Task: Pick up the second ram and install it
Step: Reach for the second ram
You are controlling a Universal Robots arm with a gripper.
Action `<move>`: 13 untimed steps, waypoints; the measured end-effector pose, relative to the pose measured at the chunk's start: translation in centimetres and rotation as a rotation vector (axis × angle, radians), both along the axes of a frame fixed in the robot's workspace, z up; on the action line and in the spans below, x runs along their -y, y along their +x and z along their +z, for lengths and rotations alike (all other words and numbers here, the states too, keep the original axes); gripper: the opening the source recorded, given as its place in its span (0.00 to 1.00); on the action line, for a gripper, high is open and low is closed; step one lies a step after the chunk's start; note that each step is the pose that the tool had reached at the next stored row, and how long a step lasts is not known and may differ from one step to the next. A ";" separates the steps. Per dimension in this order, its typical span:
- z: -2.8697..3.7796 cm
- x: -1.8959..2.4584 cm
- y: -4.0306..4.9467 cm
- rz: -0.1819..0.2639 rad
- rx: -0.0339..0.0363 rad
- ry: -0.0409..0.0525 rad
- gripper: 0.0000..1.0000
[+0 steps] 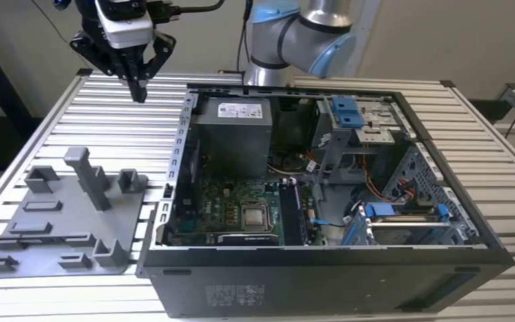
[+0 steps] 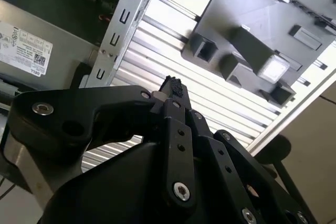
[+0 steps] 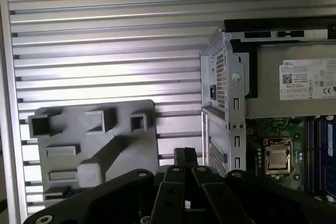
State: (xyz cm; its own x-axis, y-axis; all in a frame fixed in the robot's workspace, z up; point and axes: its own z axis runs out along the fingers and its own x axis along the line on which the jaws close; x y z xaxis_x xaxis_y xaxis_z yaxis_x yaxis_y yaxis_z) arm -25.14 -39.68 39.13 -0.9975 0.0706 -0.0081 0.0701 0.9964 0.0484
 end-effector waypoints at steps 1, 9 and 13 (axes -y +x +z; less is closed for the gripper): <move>-0.01 0.00 -0.38 0.000 0.0000 0.0000 0.11; -0.04 -0.03 -3.16 0.000 0.0000 0.0001 0.11; -0.07 -0.03 -4.43 0.000 0.0000 0.0000 0.11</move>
